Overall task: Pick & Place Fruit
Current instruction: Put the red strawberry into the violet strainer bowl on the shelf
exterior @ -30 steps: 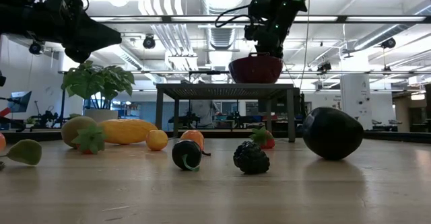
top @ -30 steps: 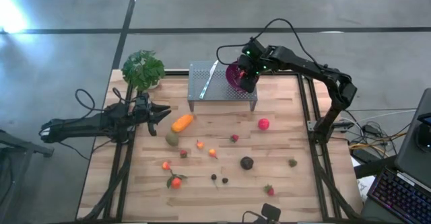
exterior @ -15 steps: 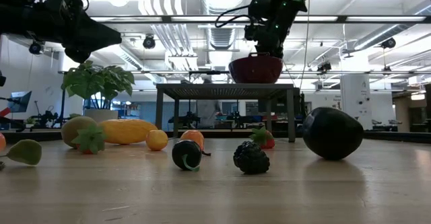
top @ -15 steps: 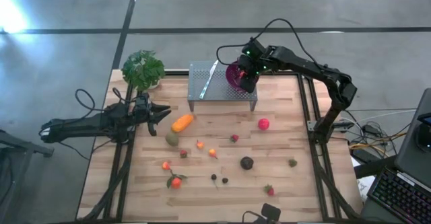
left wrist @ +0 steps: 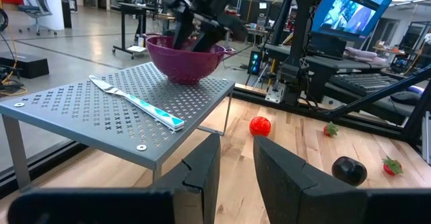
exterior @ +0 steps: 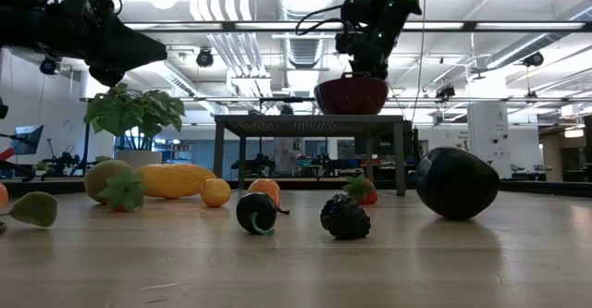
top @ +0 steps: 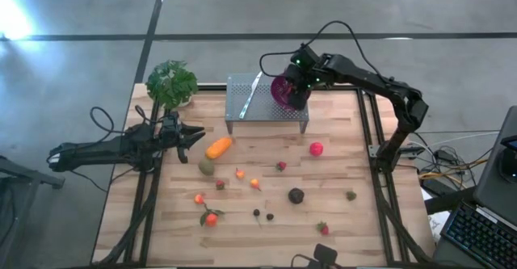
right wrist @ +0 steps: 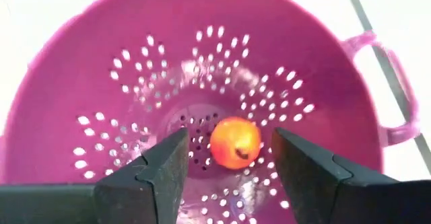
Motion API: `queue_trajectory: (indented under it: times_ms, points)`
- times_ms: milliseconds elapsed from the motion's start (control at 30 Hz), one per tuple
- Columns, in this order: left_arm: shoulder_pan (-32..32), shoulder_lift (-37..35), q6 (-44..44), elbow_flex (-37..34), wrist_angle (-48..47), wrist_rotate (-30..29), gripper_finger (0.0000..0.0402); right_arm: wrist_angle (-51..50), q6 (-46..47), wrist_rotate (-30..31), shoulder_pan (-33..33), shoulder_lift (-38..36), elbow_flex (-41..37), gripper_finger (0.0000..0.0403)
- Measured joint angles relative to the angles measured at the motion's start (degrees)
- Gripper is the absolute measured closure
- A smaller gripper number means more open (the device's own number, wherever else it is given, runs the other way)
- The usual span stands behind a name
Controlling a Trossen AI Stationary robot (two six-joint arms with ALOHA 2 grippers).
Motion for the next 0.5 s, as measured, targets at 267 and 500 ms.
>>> queue_trajectory:
  times_ms: [267,500]
  points:
    - [0.0,0.0,0.0,0.0,0.0,0.0,0.0305,-7.4,-0.3,0.0,0.2,-1.1,6.9,0.0218]
    - [0.0,0.0,0.0,0.0,0.0,0.0,0.0305,-17.6,-0.2,-0.1,2.0,-4.8,10.1,0.0249]
